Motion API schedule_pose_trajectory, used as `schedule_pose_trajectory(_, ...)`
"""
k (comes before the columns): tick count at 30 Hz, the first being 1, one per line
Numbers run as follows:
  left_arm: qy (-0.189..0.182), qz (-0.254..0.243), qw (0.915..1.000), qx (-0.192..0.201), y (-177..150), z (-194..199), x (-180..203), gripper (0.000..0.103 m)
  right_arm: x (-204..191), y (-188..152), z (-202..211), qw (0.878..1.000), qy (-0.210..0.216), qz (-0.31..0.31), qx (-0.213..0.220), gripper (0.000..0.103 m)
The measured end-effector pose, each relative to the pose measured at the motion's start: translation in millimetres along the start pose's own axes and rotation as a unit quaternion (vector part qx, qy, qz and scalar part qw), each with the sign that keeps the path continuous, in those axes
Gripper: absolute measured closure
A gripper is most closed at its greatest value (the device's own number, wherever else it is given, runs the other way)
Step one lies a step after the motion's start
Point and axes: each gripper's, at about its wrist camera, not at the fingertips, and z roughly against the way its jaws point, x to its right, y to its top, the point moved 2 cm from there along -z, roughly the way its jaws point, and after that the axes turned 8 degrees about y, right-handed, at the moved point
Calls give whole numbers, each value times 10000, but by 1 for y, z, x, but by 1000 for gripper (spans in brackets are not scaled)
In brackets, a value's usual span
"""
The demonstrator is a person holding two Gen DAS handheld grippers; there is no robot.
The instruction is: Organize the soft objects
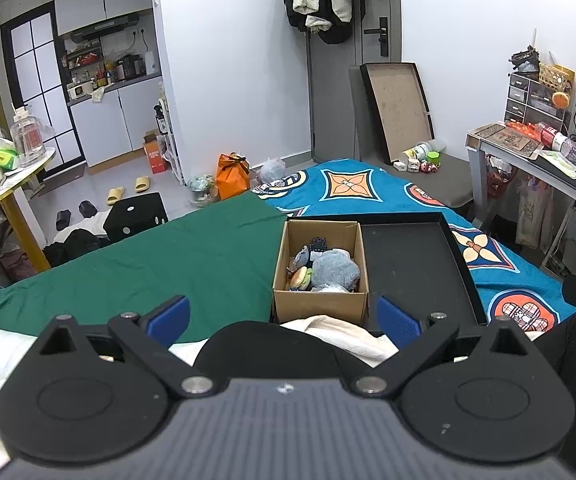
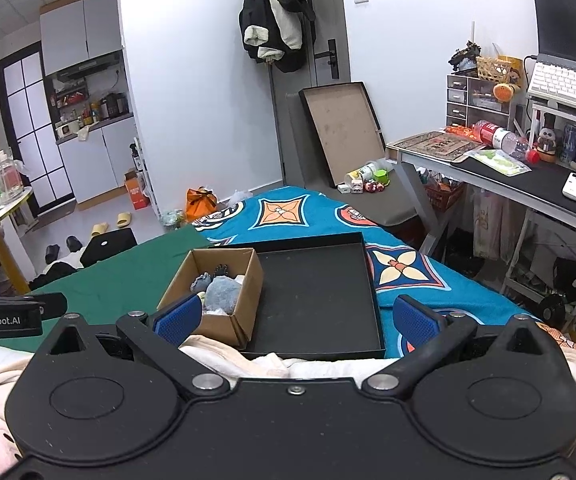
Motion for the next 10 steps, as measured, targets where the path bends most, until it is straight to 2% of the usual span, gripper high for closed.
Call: schedule_pose_trajectory(10, 37, -64, 10000, 12, 2, -1, 4, 4, 2, -1, -3, 10000, 28, 39, -15, 0)
